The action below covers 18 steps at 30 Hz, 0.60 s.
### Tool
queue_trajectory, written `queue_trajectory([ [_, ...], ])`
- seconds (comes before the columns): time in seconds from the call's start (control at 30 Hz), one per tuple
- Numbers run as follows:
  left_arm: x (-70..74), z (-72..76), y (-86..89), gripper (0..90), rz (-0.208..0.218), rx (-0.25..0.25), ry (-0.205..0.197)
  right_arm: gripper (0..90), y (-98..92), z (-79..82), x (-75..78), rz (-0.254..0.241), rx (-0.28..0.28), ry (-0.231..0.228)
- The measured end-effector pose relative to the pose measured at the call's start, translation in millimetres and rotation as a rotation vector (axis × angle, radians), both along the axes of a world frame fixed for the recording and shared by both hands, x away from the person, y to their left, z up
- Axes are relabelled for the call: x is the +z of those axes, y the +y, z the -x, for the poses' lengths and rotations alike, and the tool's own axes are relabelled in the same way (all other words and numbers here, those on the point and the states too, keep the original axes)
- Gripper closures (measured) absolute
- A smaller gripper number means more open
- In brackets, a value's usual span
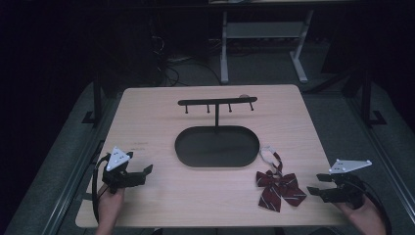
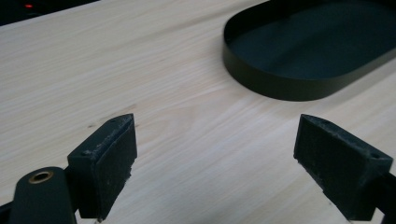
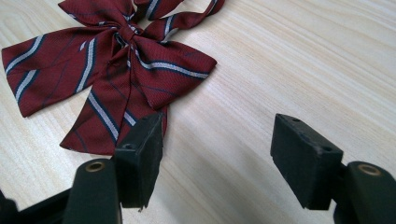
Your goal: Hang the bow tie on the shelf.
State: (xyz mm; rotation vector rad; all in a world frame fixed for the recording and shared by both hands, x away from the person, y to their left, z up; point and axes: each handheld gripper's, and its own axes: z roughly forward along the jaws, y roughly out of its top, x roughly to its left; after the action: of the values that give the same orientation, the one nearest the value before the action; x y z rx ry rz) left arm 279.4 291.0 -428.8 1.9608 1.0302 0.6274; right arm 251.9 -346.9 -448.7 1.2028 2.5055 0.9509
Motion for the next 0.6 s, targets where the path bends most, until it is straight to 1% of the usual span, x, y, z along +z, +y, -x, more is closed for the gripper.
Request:
queue_trajectory([
  [0.03, 0.0, 0.0, 0.0, 13.2, 0.000, 0.000, 0.000, 34.0, 0.0, 0.0, 0.0, 0.000, 0.000, 0.000],
  [0.07, 0.0, 0.0, -0.2, 13.2, -0.006, -0.008, 0.000, 33.7, 0.4, -0.1, 0.3, 0.000, -0.005, 0.006],
  [0.1, -0.3, 0.1, -0.6, 13.2, -0.004, -0.015, 0.006, 33.6, 0.5, -0.3, 0.4, -0.003, -0.005, 0.008],
  [0.13, -0.4, -0.3, -0.2, 13.2, 0.003, -0.036, 0.019, 33.6, 0.1, -1.1, 0.3, -0.002, 0.003, 0.000],
  [0.2, -0.8, -0.5, -0.1, 13.2, 0.024, -0.057, 0.036, 32.6, 1.9, -1.9, 1.2, -0.007, -0.004, 0.010],
  [0.27, -0.6, -0.2, -0.6, 13.2, 0.019, -0.057, 0.029, 32.3, 3.9, -2.5, 1.2, -0.011, 0.000, 0.010],
  [0.33, -0.4, 0.0, -1.2, 13.2, 0.020, -0.067, 0.028, 31.2, 6.7, -3.5, 1.3, 0.000, -0.006, 0.015],
  [0.4, -0.3, 0.3, -2.0, 13.2, 0.014, -0.073, 0.021, 31.2, 8.1, -5.5, 1.6, 0.000, -0.005, 0.014],
  [0.53, -1.1, 0.9, -2.2, 13.2, 0.020, -0.082, 0.029, 29.6, 11.0, -9.9, 4.3, 0.002, -0.006, 0.026],
  [0.57, -1.2, 0.5, -2.0, 13.2, 0.019, -0.090, 0.032, 29.6, 11.0, -9.9, 4.3, 0.002, -0.006, 0.026],
  [0.6, -0.9, 0.0, -2.0, 13.2, 0.019, -0.084, 0.032, 29.3, 12.8, -11.6, 6.8, -0.007, -0.004, 0.022],
])
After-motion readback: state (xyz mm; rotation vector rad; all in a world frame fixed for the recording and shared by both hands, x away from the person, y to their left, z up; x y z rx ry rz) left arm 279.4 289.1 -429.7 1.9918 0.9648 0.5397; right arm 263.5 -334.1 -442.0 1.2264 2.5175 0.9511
